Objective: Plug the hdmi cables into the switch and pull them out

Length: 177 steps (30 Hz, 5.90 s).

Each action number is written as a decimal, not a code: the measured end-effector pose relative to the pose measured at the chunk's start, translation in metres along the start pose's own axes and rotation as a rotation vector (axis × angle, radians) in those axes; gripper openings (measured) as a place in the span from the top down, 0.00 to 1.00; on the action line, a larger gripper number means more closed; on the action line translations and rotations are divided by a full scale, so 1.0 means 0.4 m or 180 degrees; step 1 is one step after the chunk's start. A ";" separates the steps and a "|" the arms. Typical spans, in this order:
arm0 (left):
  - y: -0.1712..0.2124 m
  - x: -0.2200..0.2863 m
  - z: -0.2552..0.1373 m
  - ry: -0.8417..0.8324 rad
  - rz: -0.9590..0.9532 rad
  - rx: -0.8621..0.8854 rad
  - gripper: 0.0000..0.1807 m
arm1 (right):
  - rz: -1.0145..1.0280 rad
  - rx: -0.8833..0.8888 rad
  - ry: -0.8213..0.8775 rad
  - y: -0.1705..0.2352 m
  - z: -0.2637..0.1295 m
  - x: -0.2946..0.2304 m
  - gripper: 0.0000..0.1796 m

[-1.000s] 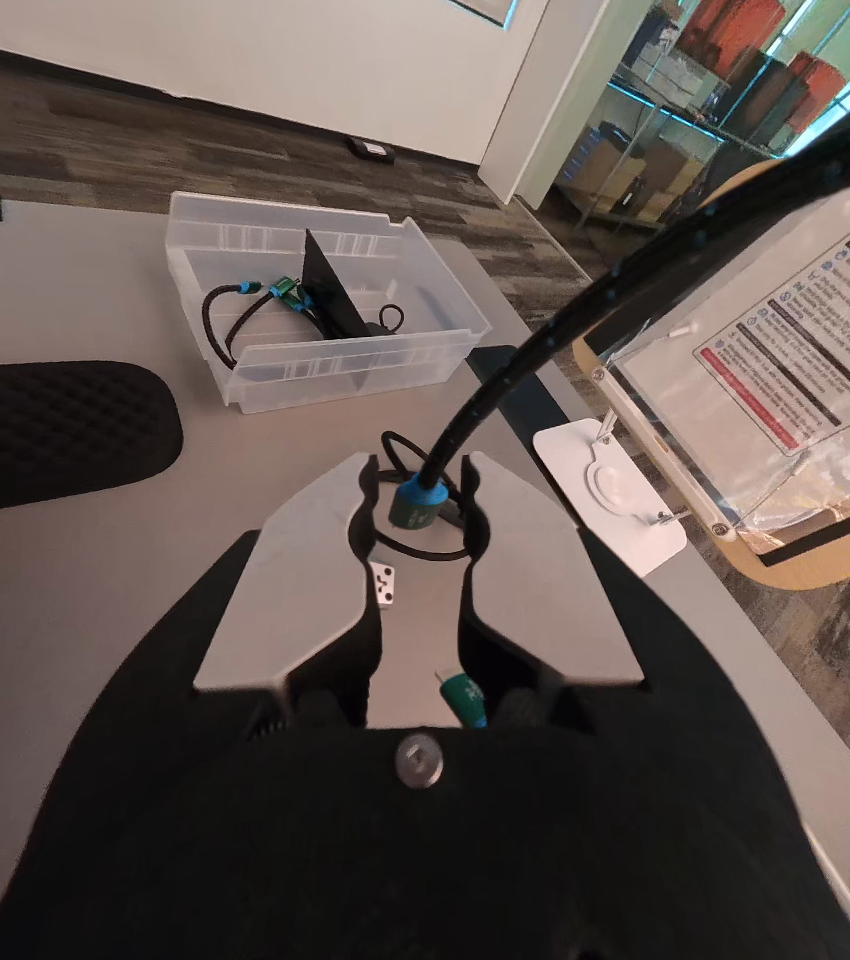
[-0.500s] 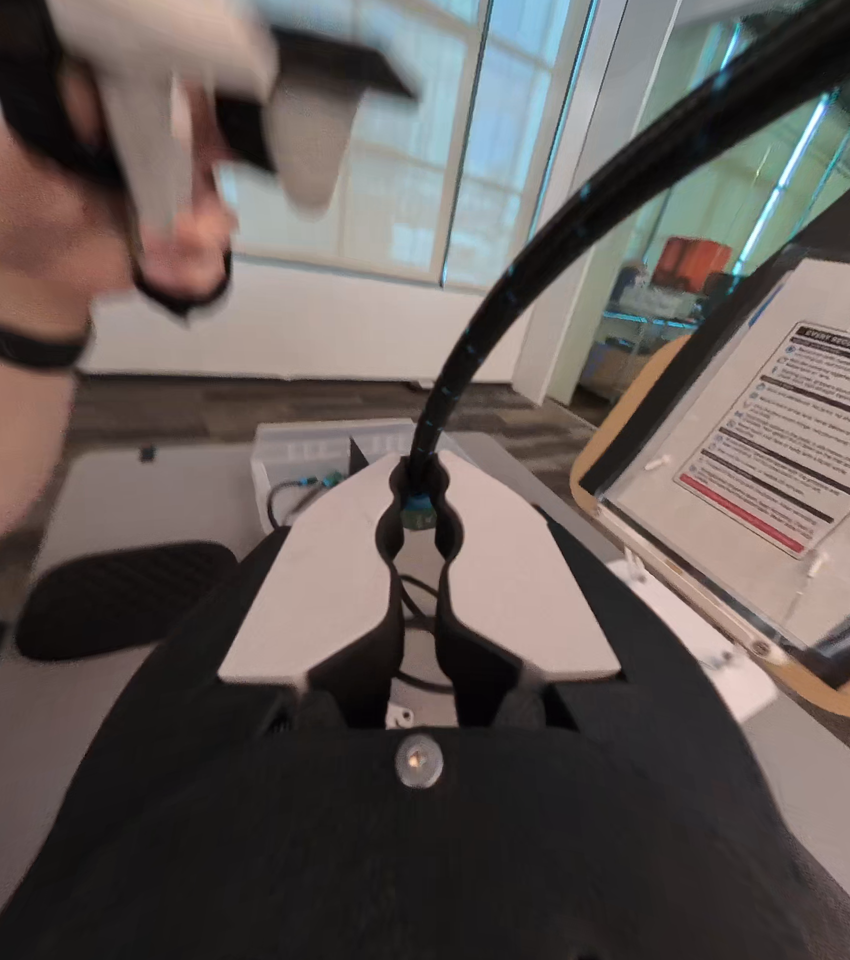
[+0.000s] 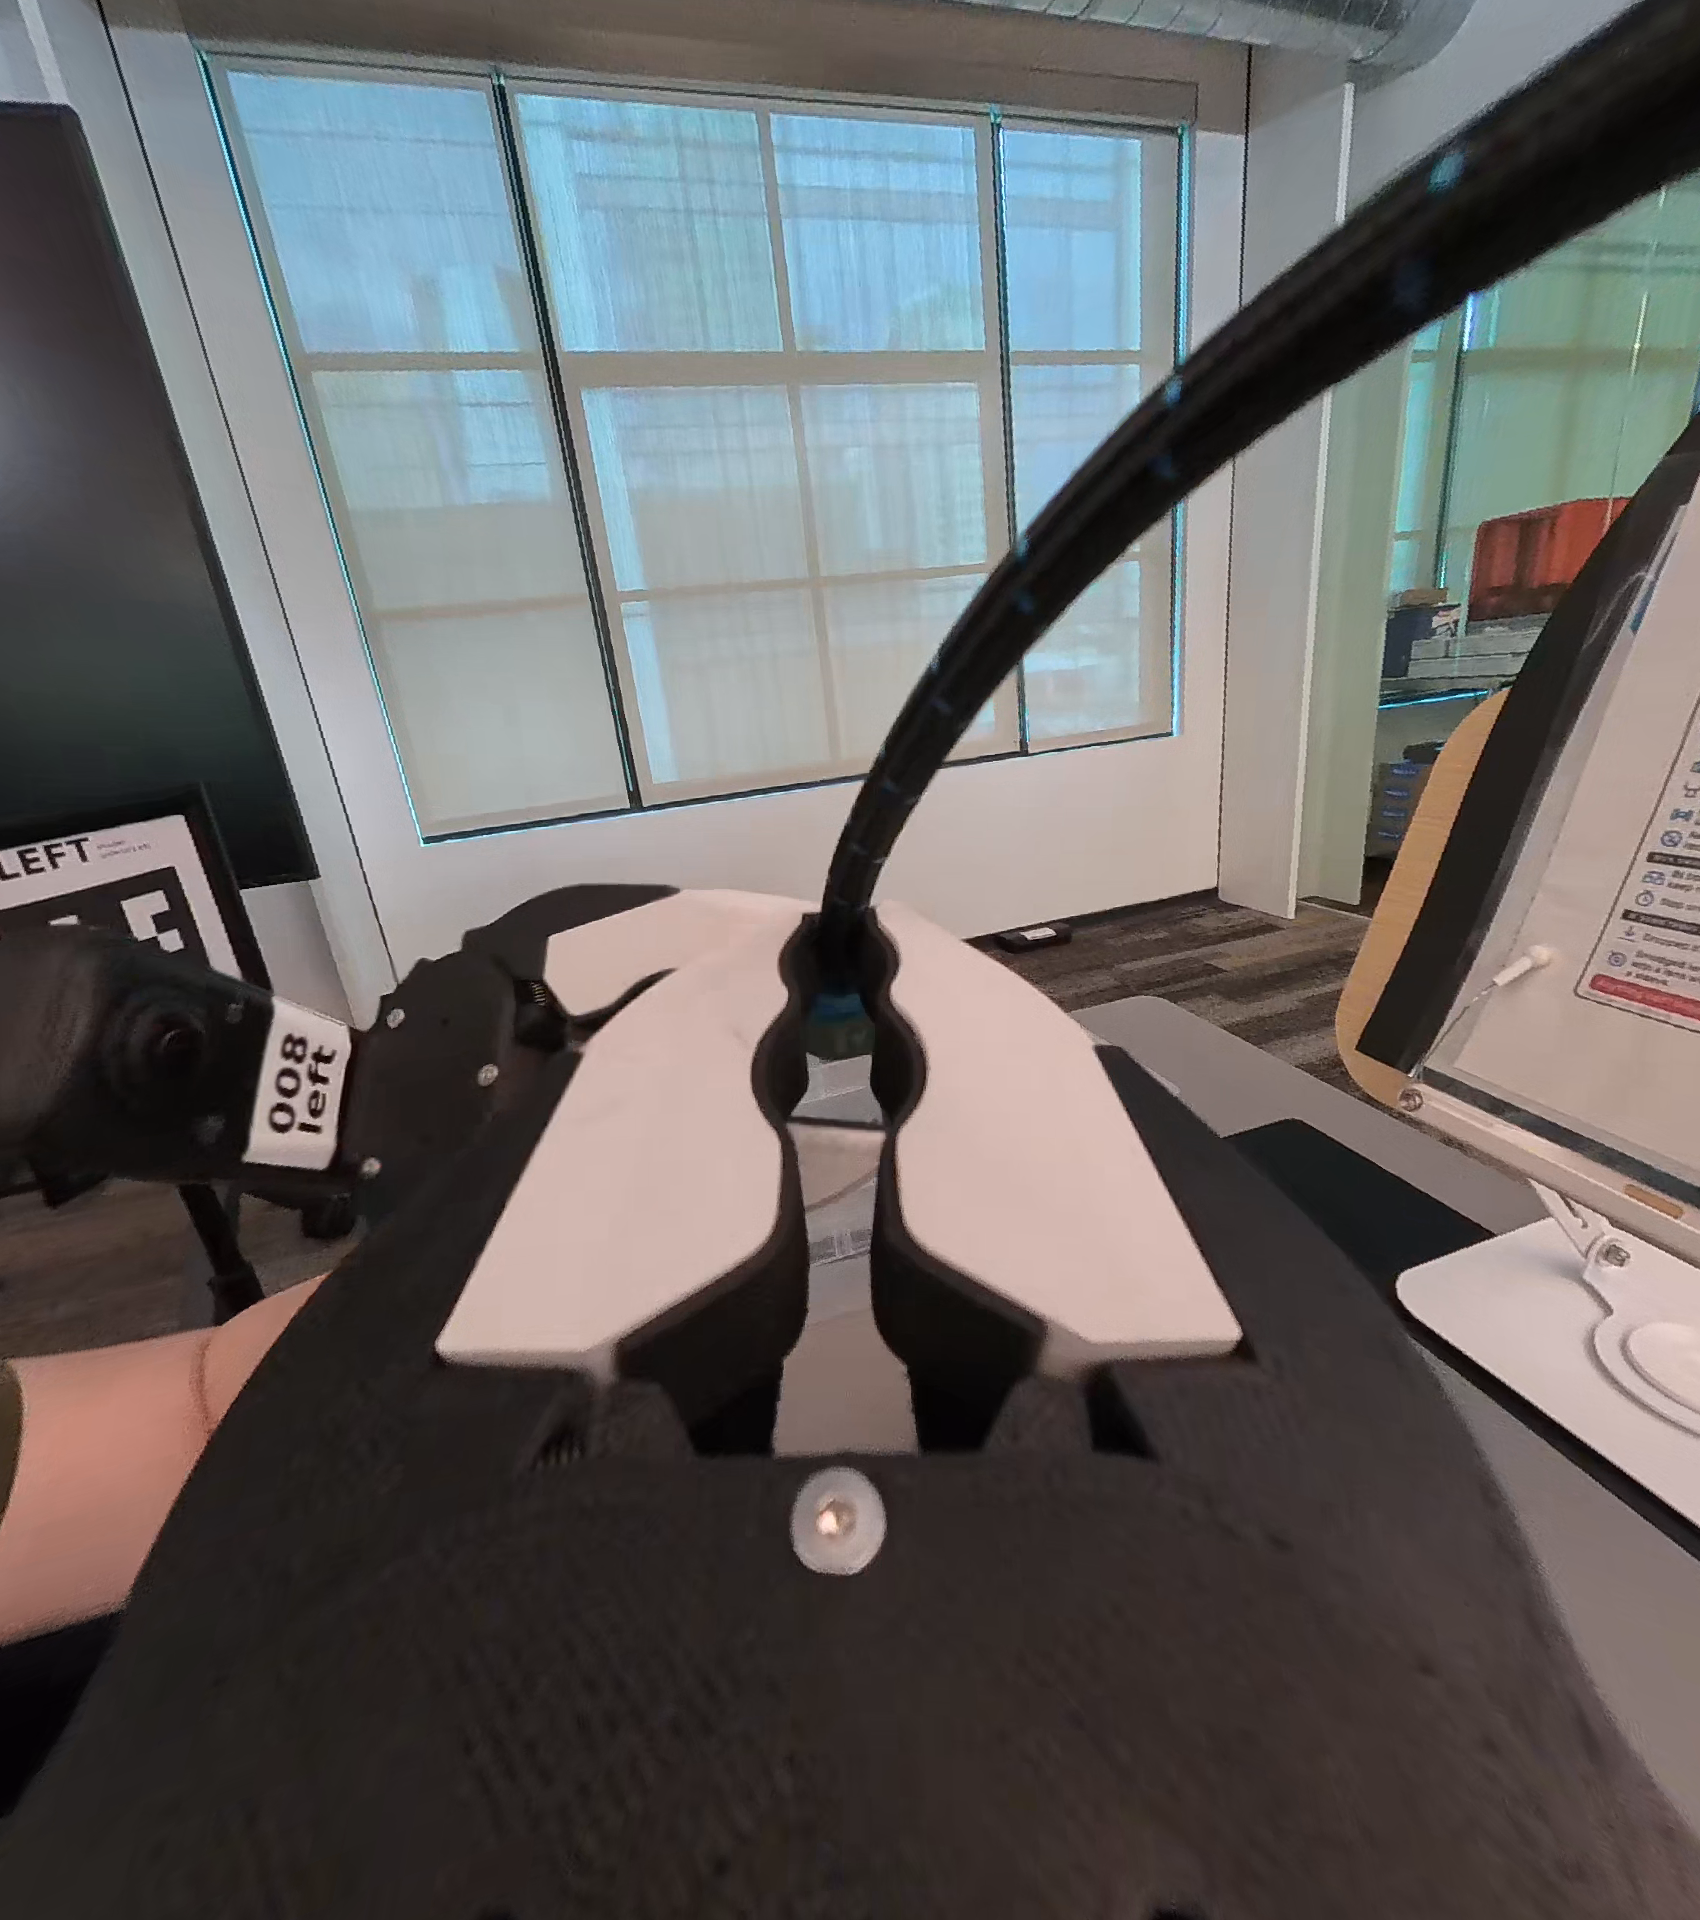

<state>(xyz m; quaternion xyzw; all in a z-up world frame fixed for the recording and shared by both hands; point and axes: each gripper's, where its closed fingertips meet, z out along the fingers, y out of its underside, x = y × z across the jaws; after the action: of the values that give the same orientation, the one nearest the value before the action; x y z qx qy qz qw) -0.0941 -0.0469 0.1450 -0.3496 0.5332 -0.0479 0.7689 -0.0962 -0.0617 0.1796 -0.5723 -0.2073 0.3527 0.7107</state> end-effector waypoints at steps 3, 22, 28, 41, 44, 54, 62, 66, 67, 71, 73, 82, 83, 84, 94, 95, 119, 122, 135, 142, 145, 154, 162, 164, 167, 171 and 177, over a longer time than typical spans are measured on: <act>-0.010 -0.013 0.012 -0.0066 0.0160 0.0062 0.84 | 0.0025 -0.0018 -0.0048 0.002 0.001 -0.003 0.96; -0.022 0.010 0.007 0.0706 0.1559 -0.0105 0.94 | -0.0136 -0.0668 -0.0541 0.054 -0.035 -0.008 0.90; -0.025 0.007 0.003 0.0765 0.1707 -0.0162 0.94 | -0.0046 -0.0695 -0.0638 0.056 -0.038 -0.014 0.94; -0.008 0.003 -0.002 0.0707 0.1340 -0.0231 0.93 | -0.0136 -0.0722 -0.0672 0.067 -0.033 -0.006 0.94; 0.025 -0.028 -0.019 0.0535 0.0293 -0.0455 0.77 | -0.0303 -0.0625 -0.0445 0.049 -0.043 0.022 0.94; 0.379 0.337 -0.184 0.1450 -0.1470 -0.1606 0.59 | -0.1141 -0.0573 0.0466 -0.007 -0.106 0.116 0.94; 0.480 0.430 -0.243 0.2056 0.0439 -0.1725 0.55 | -0.1125 -0.0607 0.0411 -0.001 -0.101 0.117 0.94; 0.507 0.423 -0.230 0.1824 0.1758 -0.1492 0.62 | -0.1125 -0.0576 0.0435 -0.010 -0.110 0.120 0.94; 0.513 0.427 -0.226 0.1799 0.1941 -0.1457 0.63 | -0.1123 -0.0575 0.0438 -0.012 -0.112 0.120 0.94; 0.514 0.453 -0.214 0.1853 0.2126 -0.1261 0.72 | -0.1134 -0.0566 0.0464 -0.020 -0.122 0.122 0.94; 0.522 0.461 -0.204 0.1860 0.2249 -0.1205 0.77 | -0.1136 -0.0567 0.0462 -0.022 -0.125 0.122 0.94; 0.576 0.411 -0.104 0.1278 0.2171 -0.1456 0.88 | -0.1086 -0.0777 0.0445 0.012 -0.116 0.137 0.94; 0.571 0.386 -0.094 0.1188 0.1972 -0.1487 0.89 | -0.1082 -0.0823 0.0450 0.020 -0.114 0.140 0.94; 0.561 0.359 -0.084 0.1093 0.1746 -0.1493 0.88 | -0.1072 -0.0876 0.0448 0.028 -0.110 0.143 0.94; 0.432 0.133 -0.069 0.0354 0.0503 -0.1199 0.88 | -0.1057 -0.1088 0.0152 0.163 0.022 0.085 0.94; 0.426 0.118 -0.071 0.0308 0.0428 -0.1170 0.88 | -0.1084 -0.1140 0.0133 0.183 0.036 0.077 0.94; 0.386 0.072 -0.111 0.0093 0.0347 -0.0976 0.88 | -0.1041 -0.1511 0.0159 0.302 0.081 0.087 0.94; 0.380 0.072 -0.110 0.0077 0.0346 -0.0954 0.88 | -0.0981 -0.1529 0.0135 0.309 0.082 0.088 0.94; 0.350 0.079 -0.113 0.0003 0.0532 -0.0864 0.88 | -0.0491 -0.1515 -0.0134 0.314 0.069 0.090 0.94; 0.327 0.094 -0.123 0.0077 0.0631 -0.0755 0.89 | -0.0505 -0.1612 -0.0389 0.317 0.049 0.078 0.94; 0.322 0.114 -0.122 0.0098 0.0821 -0.0745 0.89 | -0.0415 -0.1751 -0.0458 0.329 0.034 0.082 0.94; 0.296 0.134 -0.125 0.0216 0.0812 -0.0585 0.89 | -0.0031 -0.1772 -0.0686 0.335 0.015 0.085 0.94; 0.308 0.113 -0.119 0.0056 0.0570 -0.0568 0.89 | -0.0159 -0.1766 -0.0595 0.325 0.026 0.072 0.94; 0.304 0.121 -0.110 -0.0034 0.0593 -0.0488 0.87 | -0.0223 -0.1816 -0.0654 0.326 0.026 0.056 0.94; 0.322 0.150 -0.079 -0.0013 0.0618 -0.0652 0.85 | -0.0428 -0.2038 -0.0612 0.362 0.033 0.047 0.94; 0.337 0.156 -0.066 0.0122 0.0284 -0.0804 0.87 | -0.0583 -0.2096 -0.0454 0.366 0.033 0.063 0.94; 0.321 0.149 -0.078 0.0109 0.0150 -0.0696 0.87 | -0.0748 -0.2123 -0.0445 0.354 0.034 0.042 0.94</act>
<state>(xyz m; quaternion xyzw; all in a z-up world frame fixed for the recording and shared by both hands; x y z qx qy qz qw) -0.1335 0.0077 0.0167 -0.4178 0.5565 0.0227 0.7178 -0.1320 -0.0264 0.0454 -0.7195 -0.4234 0.2199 0.5047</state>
